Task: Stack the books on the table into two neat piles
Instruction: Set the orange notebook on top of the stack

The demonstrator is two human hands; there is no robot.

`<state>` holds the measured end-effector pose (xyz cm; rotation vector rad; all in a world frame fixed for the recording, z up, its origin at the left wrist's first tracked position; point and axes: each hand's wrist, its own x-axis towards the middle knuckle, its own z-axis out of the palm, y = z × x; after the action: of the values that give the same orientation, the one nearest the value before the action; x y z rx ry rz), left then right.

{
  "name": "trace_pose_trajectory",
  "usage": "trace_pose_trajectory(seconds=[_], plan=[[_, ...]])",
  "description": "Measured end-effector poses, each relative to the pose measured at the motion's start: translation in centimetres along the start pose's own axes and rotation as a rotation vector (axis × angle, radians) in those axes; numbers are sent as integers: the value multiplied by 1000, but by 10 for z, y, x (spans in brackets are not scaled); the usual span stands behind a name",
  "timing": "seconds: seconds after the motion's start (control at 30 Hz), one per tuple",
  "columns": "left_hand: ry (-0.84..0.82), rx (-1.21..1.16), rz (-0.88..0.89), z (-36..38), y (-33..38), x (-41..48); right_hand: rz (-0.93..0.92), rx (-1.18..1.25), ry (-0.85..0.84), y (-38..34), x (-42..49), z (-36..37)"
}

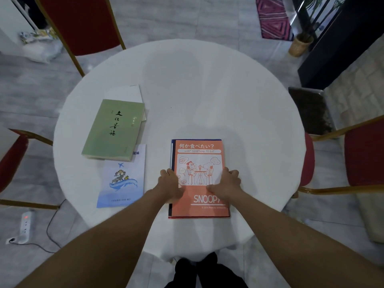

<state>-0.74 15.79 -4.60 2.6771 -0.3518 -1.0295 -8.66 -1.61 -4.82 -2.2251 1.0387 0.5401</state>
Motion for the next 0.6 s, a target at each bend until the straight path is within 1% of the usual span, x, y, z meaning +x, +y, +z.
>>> trace_pose_trajectory(seconds=[0.23,0.47,0.6], plan=[[-22,1,10,16,54,6,27,41,-7,39,15,-38],[-59,-28,71,40,123,10,92,50,-11,93,30,-86],[-79,-12,73,46,142,11,95,51,-33,109,37,-100]])
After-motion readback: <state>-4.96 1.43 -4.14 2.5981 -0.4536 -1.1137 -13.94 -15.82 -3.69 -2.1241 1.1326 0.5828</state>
